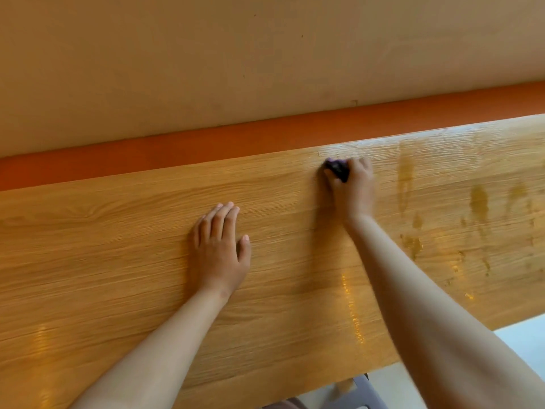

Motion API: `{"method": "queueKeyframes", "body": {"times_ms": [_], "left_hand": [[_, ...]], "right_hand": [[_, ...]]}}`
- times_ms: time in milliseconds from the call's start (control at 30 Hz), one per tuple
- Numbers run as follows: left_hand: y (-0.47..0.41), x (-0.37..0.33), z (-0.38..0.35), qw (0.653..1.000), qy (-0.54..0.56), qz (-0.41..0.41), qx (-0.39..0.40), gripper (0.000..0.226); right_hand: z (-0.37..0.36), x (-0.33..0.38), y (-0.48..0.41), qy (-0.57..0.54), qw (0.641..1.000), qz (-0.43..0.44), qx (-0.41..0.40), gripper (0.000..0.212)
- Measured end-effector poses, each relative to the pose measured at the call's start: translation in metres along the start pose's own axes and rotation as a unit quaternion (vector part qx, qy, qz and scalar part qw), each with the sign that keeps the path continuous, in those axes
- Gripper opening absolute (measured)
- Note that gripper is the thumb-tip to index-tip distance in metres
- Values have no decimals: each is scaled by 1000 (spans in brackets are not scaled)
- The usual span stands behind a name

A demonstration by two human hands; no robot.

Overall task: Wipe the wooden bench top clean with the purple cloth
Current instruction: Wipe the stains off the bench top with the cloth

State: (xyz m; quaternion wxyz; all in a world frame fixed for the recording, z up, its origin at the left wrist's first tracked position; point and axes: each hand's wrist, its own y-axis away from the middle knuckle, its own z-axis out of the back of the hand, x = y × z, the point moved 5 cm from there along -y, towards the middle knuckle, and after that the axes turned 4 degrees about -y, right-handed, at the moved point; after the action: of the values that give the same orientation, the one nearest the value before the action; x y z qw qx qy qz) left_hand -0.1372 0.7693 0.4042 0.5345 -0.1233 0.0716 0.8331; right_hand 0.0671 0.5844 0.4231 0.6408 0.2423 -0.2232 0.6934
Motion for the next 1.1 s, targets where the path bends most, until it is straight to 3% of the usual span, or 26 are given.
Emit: {"method": "queueKeyframes", "body": {"times_ms": [167, 300, 700, 833, 933, 1100], "left_hand": [[1, 1, 0, 1000, 1, 2, -1, 53], [-1, 0, 1, 1000, -3, 2, 1, 53], [0, 1, -1, 1000, -1, 4, 3, 53], [0, 0, -1, 1000, -7, 3, 6, 53], [-1, 0, -1, 1000, -10, 4, 8, 53], [0, -1, 0, 1000, -13, 4, 7, 54]], "right_hand": [[-66, 82, 28, -54, 989, 127, 57, 21], [-63, 76, 15, -54, 986, 146, 67, 25], [49, -51, -82, 13, 999, -18, -47, 32], [60, -61, -88, 45, 996, -48, -62, 32], [42, -38, -70, 53, 998, -1, -39, 28], [-3, 9, -9, 10, 987, 154, 50, 26]]}}
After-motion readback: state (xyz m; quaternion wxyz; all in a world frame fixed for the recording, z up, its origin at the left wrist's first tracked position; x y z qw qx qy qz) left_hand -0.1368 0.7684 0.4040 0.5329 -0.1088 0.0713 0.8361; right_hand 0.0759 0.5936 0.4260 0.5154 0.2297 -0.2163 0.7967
